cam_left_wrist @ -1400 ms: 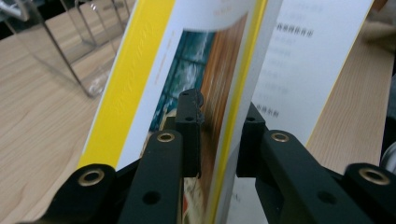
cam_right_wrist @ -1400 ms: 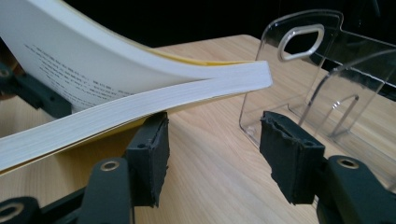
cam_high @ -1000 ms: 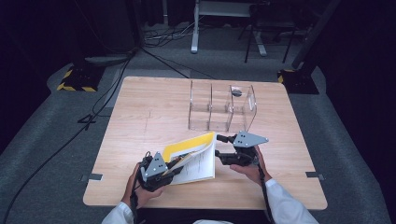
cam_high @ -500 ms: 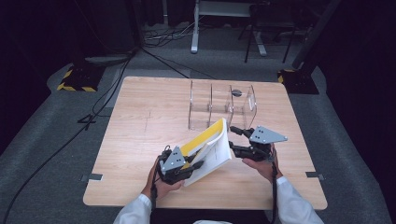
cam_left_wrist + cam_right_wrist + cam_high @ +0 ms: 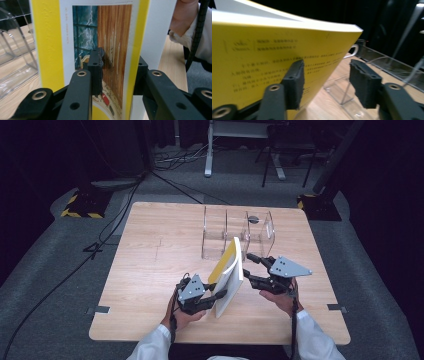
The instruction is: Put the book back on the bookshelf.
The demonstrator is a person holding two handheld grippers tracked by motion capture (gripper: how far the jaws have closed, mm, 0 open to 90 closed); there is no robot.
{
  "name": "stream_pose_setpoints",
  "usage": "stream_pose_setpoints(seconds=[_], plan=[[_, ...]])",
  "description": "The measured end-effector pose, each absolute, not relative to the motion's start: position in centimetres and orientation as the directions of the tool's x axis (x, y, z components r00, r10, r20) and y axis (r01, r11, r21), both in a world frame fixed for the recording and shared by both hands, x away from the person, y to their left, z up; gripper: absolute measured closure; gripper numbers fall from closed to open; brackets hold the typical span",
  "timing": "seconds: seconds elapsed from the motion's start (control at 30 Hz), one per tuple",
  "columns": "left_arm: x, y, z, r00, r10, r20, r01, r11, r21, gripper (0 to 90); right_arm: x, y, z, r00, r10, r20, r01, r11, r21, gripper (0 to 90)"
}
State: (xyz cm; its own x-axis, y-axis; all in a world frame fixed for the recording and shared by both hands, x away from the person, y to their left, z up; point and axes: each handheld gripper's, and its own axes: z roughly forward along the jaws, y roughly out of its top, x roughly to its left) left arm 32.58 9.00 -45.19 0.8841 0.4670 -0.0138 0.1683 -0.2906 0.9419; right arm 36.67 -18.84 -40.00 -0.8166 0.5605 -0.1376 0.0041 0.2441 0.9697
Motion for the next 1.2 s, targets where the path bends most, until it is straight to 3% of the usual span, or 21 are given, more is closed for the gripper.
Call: stream_pose_setpoints(seconds=[0.3, 0.4, 0.57, 0.77, 1.0, 1.13, 1.2], plan=[[31.3, 10.4, -45.0, 0.861, 0.508, 0.031, 0.173, -0.35, 0.92, 62.7, 35.2, -16.2, -41.3, -0.854, 0.491, -0.172, -0.015, 0.307, 0.952, 38.7], [30.9, 10.6, -45.0, 0.864, 0.501, 0.045, 0.171, -0.376, 0.911, 53.9, 35.0, -15.6, -41.7, -0.861, 0.474, -0.186, -0.023, 0.328, 0.944, 37.8], [30.0, 10.0, -45.3, 0.859, 0.507, 0.064, 0.188, -0.43, 0.883, 28.1, 34.5, -14.9, -42.2, -0.847, 0.479, -0.229, -0.059, 0.344, 0.937, 38.2], [29.4, 8.6, -45.3, 0.861, 0.503, 0.08, 0.181, -0.449, 0.875, 15.3, 34.1, -14.2, -42.4, -0.847, 0.461, -0.267, -0.091, 0.368, 0.925, 38.5], [29.6, 7.7, -45.2, 0.791, 0.607, 0.075, 0.237, -0.418, 0.877, 18.9, 33.9, -13.7, -42.4, -0.834, 0.47, -0.29, -0.11, 0.372, 0.922, 39.0], [29.8, 8.0, -45.2, 0.762, 0.641, 0.089, 0.244, -0.412, 0.878, 36.6, 34.1, -13.5, -42.5, -0.832, 0.482, -0.276, -0.092, 0.37, 0.924, 37.8], [29.9, 8.3, -45.2, 0.772, 0.63, 0.083, 0.245, -0.415, 0.876, 40.8, 34.2, -13.5, -42.6, -0.83, 0.49, -0.268, -0.082, 0.368, 0.926, 37.1]])
